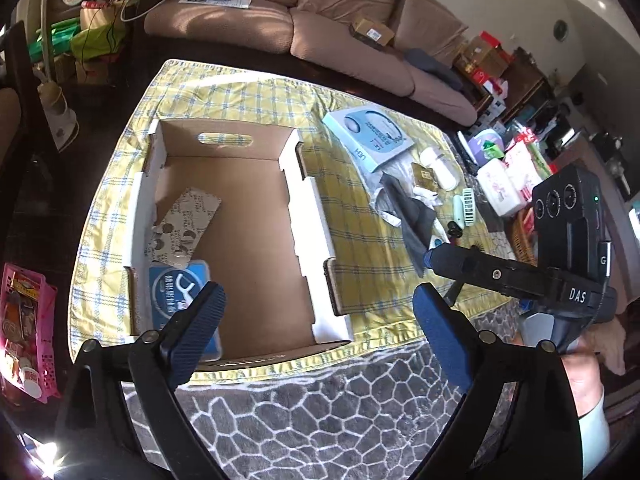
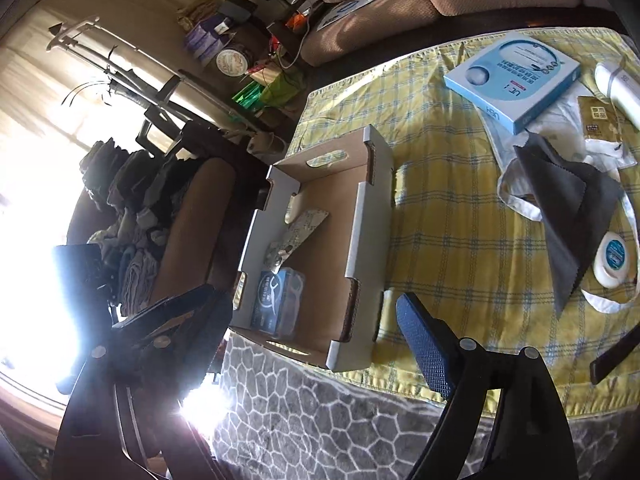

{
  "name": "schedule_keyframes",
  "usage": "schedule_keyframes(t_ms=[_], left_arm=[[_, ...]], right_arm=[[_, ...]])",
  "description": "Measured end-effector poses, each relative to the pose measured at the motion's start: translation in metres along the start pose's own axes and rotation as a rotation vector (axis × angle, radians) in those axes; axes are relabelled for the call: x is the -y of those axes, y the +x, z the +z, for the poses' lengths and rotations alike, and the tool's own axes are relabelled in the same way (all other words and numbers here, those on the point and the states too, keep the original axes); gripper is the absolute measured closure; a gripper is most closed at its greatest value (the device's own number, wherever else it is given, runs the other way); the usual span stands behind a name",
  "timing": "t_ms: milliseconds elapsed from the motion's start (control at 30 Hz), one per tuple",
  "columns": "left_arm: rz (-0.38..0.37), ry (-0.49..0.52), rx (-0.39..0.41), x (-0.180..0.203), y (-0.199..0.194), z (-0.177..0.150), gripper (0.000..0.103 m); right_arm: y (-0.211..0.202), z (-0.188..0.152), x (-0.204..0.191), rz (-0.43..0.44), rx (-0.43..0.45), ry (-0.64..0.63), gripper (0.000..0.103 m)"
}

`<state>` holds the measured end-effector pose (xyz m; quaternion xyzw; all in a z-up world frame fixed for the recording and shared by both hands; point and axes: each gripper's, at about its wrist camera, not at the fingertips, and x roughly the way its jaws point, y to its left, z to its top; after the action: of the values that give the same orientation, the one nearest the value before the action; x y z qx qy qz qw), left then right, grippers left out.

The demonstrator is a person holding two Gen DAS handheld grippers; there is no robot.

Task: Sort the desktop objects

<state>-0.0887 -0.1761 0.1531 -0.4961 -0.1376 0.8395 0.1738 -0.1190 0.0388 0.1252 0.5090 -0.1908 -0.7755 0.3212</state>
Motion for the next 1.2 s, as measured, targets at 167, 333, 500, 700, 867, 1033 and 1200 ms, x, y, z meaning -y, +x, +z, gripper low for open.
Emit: schedule_keyframes(t_ms=[167, 333, 500, 700, 867, 1033, 1200], left_arm=[[-0.021, 0.046, 0.001, 0.043, 0.019, -0.006, 0.0], [-0.018, 0.079, -0.021, 0.077, 0.044, -0.014, 0.0], [0.076, 0.086, -0.006, 0.072, 0.04, -0.012, 0.0], [0.225, 0.078, 0.021, 0.006, 0.002, -0.004, 0.027], [0.263, 0.033, 0.023, -0.049, -0.02, -0.005, 0.053], [0.266, 0.024, 0.027, -0.085, -0.028, -0.009, 0.061], [0.229, 0.022, 0.02, -0.108, -0.028, -0.012, 0.061]], right_arm=[[-0.042, -0.009, 0.026, -0.066, 0.038, -0.017, 0.009], [-0.076, -0.018, 0.057, -0.142, 0.075, -0.004, 0.0], [-0.089, -0.022, 0.072, -0.147, 0.06, 0.024, 0.0], [-0.065, -0.007, 0.034, -0.01, 0.048, 0.003, 0.008], [0.0, 0.011, -0.018, 0.069, 0.015, 0.004, 0.042], [0.089, 0.024, -0.054, 0.084, -0.077, 0.055, 0.051], [0.159, 0.03, -0.068, -0.053, -0.147, 0.044, 0.052]])
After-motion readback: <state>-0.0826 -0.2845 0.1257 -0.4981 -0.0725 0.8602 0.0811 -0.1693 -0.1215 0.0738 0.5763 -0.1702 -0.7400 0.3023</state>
